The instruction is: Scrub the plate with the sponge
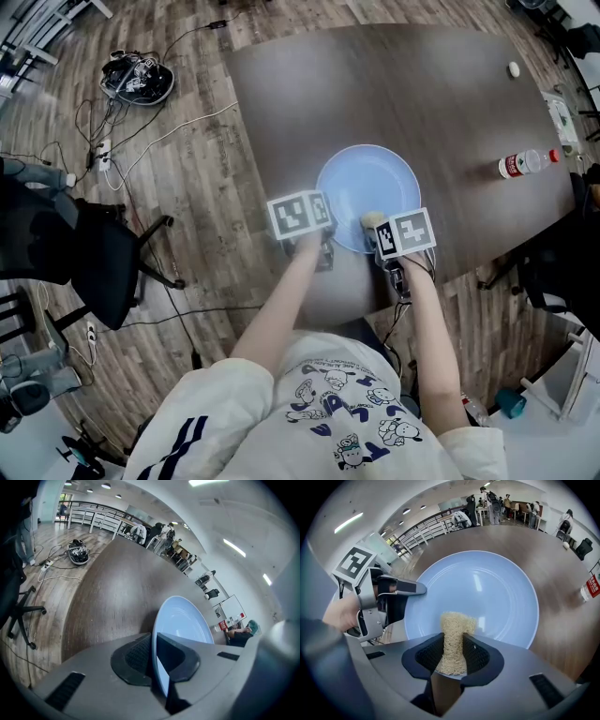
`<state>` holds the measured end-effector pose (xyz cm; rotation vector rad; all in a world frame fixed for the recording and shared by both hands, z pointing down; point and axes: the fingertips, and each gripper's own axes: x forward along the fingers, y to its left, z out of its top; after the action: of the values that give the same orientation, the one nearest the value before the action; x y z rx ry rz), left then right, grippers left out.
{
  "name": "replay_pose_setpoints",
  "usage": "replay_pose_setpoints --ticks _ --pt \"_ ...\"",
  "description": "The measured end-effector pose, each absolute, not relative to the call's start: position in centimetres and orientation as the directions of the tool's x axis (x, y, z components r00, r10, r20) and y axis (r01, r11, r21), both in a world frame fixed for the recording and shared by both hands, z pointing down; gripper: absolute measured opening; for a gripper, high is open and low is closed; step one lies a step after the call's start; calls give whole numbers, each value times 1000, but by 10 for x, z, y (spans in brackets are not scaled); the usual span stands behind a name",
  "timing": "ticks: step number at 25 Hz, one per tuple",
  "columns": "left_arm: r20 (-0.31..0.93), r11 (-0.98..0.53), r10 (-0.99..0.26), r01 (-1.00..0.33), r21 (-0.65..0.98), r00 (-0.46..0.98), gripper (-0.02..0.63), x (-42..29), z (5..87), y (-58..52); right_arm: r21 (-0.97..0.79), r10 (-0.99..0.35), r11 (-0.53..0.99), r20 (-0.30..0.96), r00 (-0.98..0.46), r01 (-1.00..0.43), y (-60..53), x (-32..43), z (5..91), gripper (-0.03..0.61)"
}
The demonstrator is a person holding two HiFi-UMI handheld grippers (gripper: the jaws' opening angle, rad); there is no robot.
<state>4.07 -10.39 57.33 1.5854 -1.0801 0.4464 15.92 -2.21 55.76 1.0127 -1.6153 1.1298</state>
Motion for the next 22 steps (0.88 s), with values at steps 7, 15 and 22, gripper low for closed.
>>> replay_pose_setpoints --ticks 7,15,22 --pt "753 35 -404 -814 580 519 31 40 573 -103 -260 -113 261 948 -296 -930 -22 138 558 120" --pt "754 20 -403 -819 574 518 29 41 574 -103 -288 -104 279 939 -327 -916 -29 117 559 120" --pt "756 15 -402 -821 570 517 30 42 573 -104 -301 -96 296 935 -342 -907 -39 107 559 120"
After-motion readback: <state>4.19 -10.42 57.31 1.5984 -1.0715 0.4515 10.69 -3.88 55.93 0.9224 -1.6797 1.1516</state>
